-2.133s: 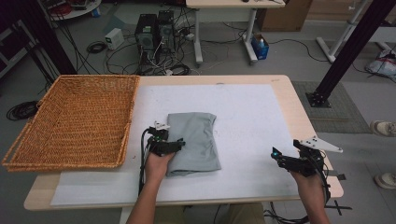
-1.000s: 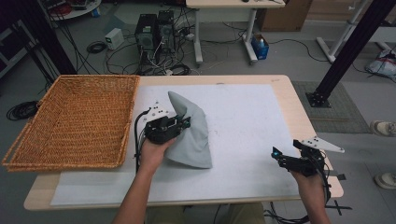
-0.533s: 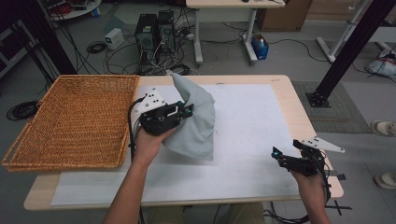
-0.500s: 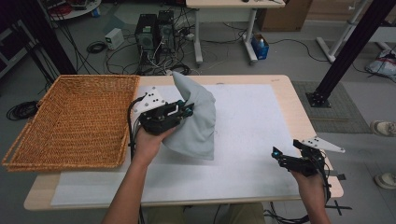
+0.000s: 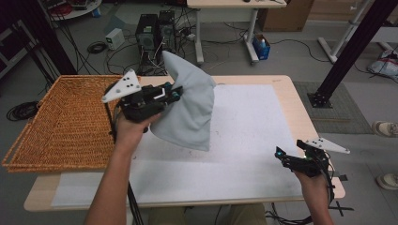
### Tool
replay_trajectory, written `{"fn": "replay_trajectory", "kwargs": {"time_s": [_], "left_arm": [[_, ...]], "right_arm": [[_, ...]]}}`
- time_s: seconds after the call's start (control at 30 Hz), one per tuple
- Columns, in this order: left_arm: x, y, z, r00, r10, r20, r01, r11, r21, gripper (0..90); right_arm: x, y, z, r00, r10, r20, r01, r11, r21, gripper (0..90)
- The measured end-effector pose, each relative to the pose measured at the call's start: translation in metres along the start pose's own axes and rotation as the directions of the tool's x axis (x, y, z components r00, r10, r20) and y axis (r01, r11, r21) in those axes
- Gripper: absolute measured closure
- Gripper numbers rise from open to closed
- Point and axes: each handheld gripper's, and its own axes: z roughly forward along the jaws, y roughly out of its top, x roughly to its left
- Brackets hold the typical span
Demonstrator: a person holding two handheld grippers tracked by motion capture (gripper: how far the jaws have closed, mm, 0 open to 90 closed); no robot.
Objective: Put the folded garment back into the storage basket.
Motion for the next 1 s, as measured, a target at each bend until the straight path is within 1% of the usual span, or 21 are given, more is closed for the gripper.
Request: {"fn": "replay_trajectory", "kwargs": {"time_s": [0.03,0.13,0.23,0.27,0.3,0.37,0.4,0.43,0.5,0.53,0.6,0.7,0.73,0.77,0.8,0.83,0.87,0.9,0.93,0.97,1.0], "left_arm": [[0.006,0.009,-0.011,0.9997,0.023,-0.011,-0.023,0.9997,0.001,80.0],[0.017,0.022,-0.029,0.9984,0.042,-0.037,-0.042,0.9991,-0.005,80.0],[0.030,0.030,-0.049,0.9965,0.041,-0.073,-0.042,0.9990,-0.013,80.0],[0.030,0.030,-0.049,0.9965,0.041,-0.073,-0.042,0.9990,-0.013,80.0],[0.038,0.032,-0.061,0.9950,0.035,-0.094,-0.037,0.9992,-0.016,80.0],[0.048,0.032,-0.076,0.9924,0.030,-0.120,-0.030,0.9995,-0.002,80.0],[0.048,0.032,-0.076,0.9924,0.030,-0.120,-0.030,0.9995,-0.002,80.0],[0.058,0.031,-0.090,0.9888,0.018,-0.148,-0.018,0.9998,0.003,80.0],[0.069,0.028,-0.107,0.9844,-0.001,-0.176,0.000,1.0000,-0.004,80.0],[0.074,0.026,-0.116,0.9805,-0.006,-0.196,0.005,1.0000,-0.005,80.0],[0.086,0.021,-0.134,0.9730,-0.034,-0.228,0.033,0.9994,-0.011,80.0],[0.104,0.007,-0.162,0.9491,-0.070,-0.307,0.078,0.9968,0.014,79.9],[0.115,-0.005,-0.175,0.9230,-0.105,-0.370,0.125,0.9916,0.031,79.6],[0.115,-0.005,-0.175,0.9230,-0.105,-0.370,0.125,0.9916,0.031,74.9],[0.122,-0.016,-0.187,0.8853,-0.142,-0.443,0.173,0.9845,0.030,74.9],[0.127,-0.026,-0.198,0.8256,-0.193,-0.530,0.236,0.9716,0.014,56.2],[0.127,-0.041,-0.216,0.7455,-0.221,-0.629,0.274,0.9617,-0.014,29.9],[0.126,-0.046,-0.222,0.7343,-0.229,-0.639,0.281,0.9596,-0.022,24.6],[0.124,-0.048,-0.225,0.7309,-0.233,-0.641,0.287,0.9576,-0.021,22.3],[0.124,-0.048,-0.225,0.7309,-0.233,-0.641,0.287,0.9576,-0.021,19.8],[0.120,-0.049,-0.228,0.7378,-0.228,-0.635,0.281,0.9596,-0.019,18.9]], "right_arm": [[0.000,0.001,0.000,1.0000,0.003,0.005,-0.003,1.000,0.000,11.6],[0.001,0.002,0.000,1.0000,0.003,0.007,-0.003,1.000,-0.004,11.6],[0.003,0.005,0.000,0.9999,0.002,0.011,-0.002,1.000,-0.004,11.6],[0.004,0.005,0.000,0.9999,0.001,0.010,-0.001,1.000,-0.005,11.6],[0.005,0.006,-0.001,0.9999,0.000,0.012,0.001,1.000,-0.005,11.6],[0.007,0.007,0.000,0.9999,-0.002,0.014,0.002,1.000,-0.004,11.6],[0.008,0.008,0.000,0.9999,-0.002,0.017,0.002,1.000,-0.003,11.6],[0.009,0.008,0.000,0.9998,-0.004,0.019,0.004,1.000,-0.003,11.6],[0.011,0.010,0.000,0.9997,-0.009,0.022,0.009,1.000,-0.001,11.6],[0.012,0.010,0.000,0.9996,-0.012,0.025,0.012,1.000,0.001,11.6],[0.014,0.011,0.001,0.9994,-0.017,0.029,0.017,1.000,0.008,11.6],[0.017,0.013,0.002,0.9991,-0.023,0.036,0.023,1.000,0.013,11.6],[0.019,0.014,0.002,0.9990,-0.023,0.038,0.022,1.000,0.014,11.6],[0.019,0.014,0.002,0.9990,-0.023,0.038,0.022,1.000,0.014,11.6],[0.020,0.015,0.002,0.9988,-0.027,0.040,0.027,1.000,0.016,11.6],[0.022,0.015,0.002,0.9988,-0.028,0.040,0.028,0.999,0.019,11.6],[0.025,0.016,0.002,0.9986,-0.037,0.039,0.036,0.999,0.019,11.6],[0.026,0.016,0.002,0.9984,-0.042,0.037,0.041,0.999,0.019,11.6],[0.027,0.016,0.002,0.9985,-0.041,0.037,0.041,0.999,0.018,11.6],[0.028,0.016,0.002,0.9984,-0.043,0.037,0.042,0.999,0.018,11.6],[0.028,0.016,0.002,0.9984,-0.043,0.036,0.042,0.999,0.017,11.6]]}}
